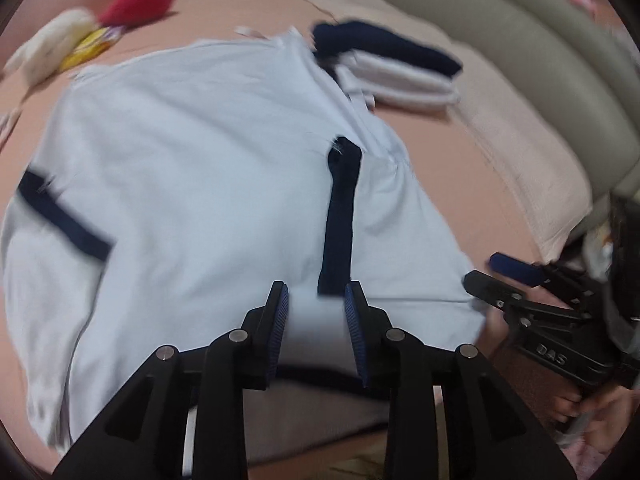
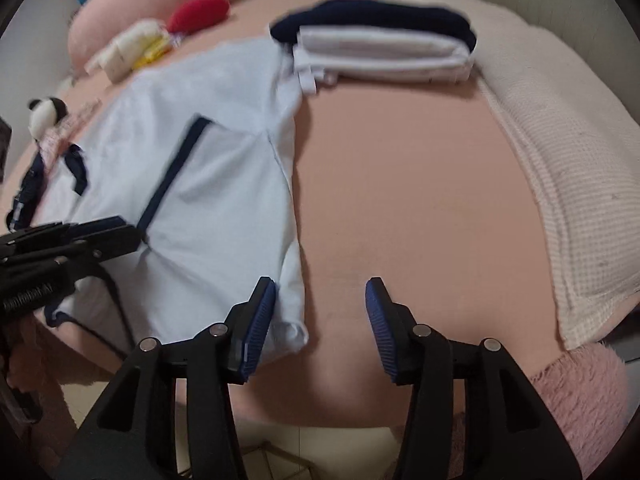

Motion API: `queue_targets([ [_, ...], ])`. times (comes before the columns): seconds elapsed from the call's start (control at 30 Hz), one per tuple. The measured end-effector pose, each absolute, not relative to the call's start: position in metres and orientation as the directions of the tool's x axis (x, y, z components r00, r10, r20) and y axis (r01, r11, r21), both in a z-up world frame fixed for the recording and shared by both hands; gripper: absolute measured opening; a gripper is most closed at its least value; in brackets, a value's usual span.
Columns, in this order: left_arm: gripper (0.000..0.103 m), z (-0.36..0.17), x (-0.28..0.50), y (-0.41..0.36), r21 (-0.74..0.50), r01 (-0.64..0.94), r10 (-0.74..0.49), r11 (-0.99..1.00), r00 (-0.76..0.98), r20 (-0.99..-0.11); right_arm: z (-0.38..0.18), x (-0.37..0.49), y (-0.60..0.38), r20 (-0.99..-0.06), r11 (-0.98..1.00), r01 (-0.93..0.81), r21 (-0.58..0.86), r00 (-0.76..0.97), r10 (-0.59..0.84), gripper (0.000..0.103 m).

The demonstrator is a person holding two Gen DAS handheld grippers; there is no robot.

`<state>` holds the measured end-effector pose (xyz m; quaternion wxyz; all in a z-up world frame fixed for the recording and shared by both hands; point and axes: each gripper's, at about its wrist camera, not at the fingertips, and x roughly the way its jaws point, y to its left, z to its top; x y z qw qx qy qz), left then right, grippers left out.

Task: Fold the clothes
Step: 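Pinch the folded sleeve edge with the left gripper and press it flat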

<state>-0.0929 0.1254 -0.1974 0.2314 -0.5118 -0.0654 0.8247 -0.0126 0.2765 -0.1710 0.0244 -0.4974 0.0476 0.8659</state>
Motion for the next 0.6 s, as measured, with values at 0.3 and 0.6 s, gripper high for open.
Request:
queue_targets([
  [0.3, 0.031, -0.224, -0.056, 0.083, -0.336, -0.19, 0.378, -0.923, -0.267, -0.887, -0.184, -0.016, 0.21, -0.895, -0.993, 0.088, 0.08, -0.431, -0.111, 0.048],
  [0.6, 0.031, -0.214, -0.026, 0.06, -0.434, -0.21, 0.482, -0.876, -0.335, -0.81, -0.167, 0.016, 0.225, -0.853, -0.987, 0.016, 0.158, -0.501, -0.144, 0.048],
])
